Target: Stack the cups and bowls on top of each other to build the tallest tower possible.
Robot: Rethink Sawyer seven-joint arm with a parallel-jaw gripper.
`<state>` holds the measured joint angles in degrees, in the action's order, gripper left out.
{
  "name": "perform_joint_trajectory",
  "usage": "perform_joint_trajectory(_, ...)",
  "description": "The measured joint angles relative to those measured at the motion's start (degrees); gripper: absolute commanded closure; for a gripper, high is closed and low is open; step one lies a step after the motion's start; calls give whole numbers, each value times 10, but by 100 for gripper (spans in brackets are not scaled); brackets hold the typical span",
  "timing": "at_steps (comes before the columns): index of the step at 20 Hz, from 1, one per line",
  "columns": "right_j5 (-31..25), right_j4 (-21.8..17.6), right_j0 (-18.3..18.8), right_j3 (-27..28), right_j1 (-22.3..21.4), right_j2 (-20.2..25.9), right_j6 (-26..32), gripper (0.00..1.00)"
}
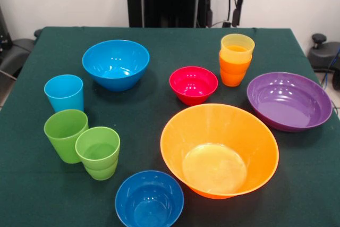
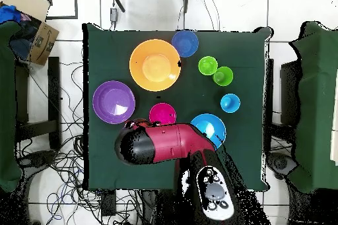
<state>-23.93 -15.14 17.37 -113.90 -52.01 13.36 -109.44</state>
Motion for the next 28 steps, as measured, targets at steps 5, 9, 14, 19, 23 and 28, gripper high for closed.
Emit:
perform_joint_trajectory(5,-24,0,29,0,-28,7,0,0)
perform_joint_trajectory(9,-29,-1,52,0,-31,13,0,0)
perform_joint_trajectory(14,-29,-6,66,2,-22,14,0,0)
perform_joint_trajectory(19,-29,-23,70,12,-1,14,0,0)
perform_joint_trajectory(23,-29,-39,70,25,24,14,0,0)
perform_joint_trajectory(28,-29,-53,71,36,52,16,0,0)
